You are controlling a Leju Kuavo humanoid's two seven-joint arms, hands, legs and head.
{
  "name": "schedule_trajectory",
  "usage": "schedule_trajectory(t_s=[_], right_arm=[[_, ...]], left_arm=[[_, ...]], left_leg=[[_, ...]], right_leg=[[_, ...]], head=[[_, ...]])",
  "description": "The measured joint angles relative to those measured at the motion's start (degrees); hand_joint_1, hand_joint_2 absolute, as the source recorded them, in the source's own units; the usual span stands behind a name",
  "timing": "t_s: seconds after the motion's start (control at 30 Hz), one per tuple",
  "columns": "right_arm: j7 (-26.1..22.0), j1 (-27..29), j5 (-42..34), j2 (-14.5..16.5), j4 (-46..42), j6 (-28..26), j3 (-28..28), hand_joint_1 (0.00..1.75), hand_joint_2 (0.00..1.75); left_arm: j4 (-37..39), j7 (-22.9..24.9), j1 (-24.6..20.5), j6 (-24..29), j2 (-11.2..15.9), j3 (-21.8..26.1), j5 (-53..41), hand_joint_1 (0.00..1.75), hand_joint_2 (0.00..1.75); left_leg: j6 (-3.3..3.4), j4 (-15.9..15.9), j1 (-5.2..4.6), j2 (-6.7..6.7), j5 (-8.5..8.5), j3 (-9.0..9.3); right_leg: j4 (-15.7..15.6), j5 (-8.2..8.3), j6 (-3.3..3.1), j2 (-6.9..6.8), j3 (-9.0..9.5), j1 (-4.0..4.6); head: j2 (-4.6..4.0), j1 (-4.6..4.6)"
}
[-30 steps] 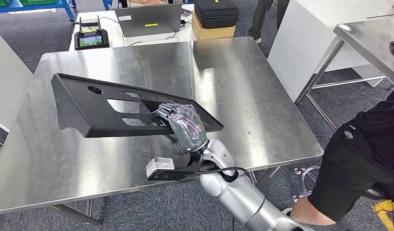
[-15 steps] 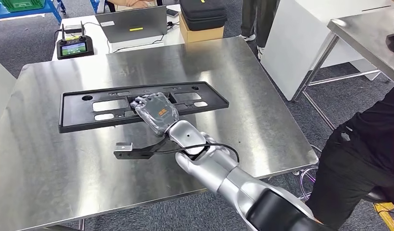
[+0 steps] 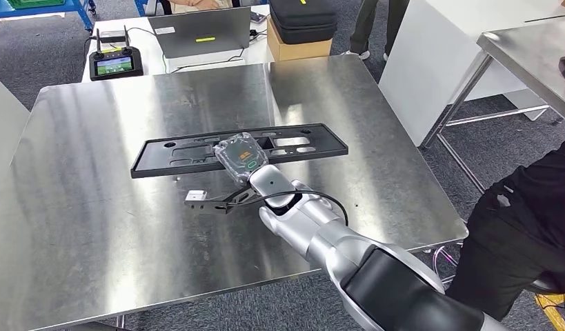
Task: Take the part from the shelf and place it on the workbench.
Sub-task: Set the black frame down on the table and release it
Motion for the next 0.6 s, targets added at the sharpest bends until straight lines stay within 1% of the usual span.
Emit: schedule_trajectory(t_s=[0.07,0.3,0.43,0.6], right_arm=[[0.4,-0.3,0.2,-0.1,1.2,0.4,-0.3,0.0,0.0],[1.3,-0.8,1.1,-0.3,3.2,1.2,-0.6,0.0,0.0],[1.6,-1.0,1.3,-0.3,3.7,2.0,-1.1,0.0,0.0],[1.3,-1.0,1.8,-0.4,3.9,2.1,-2.7,0.0,0.0]], left_arm=[[0.0,-0.2,0.0,0.4,0.0,0.0,-0.1,0.0,1.75],[0.0,-0.1,0.0,1.3,0.0,0.0,-0.8,0.0,1.75],[0.0,0.4,0.0,1.6,0.0,0.0,-1.0,0.0,0.0],[0.0,0.5,0.0,1.7,0.0,0.0,-1.5,0.0,0.0]], left_leg=[[0.06,0.0,-0.01,0.01,-0.02,0.0],[0.06,0.0,0.09,0.02,-0.02,0.02],[0.03,0.0,0.22,0.03,-0.04,0.03],[-0.02,0.0,0.45,0.04,-0.06,0.03]], right_leg=[[0.0,0.01,0.02,0.0,0.01,-0.04],[0.0,0.02,0.04,0.0,-0.04,-0.29],[0.0,0.02,0.03,0.0,-0.18,-0.36],[0.0,0.02,0.03,0.01,-0.2,-0.31]], head=[[0.01,-0.01],[0.0,-0.01],[0.0,-0.01],[0.0,-0.01]])
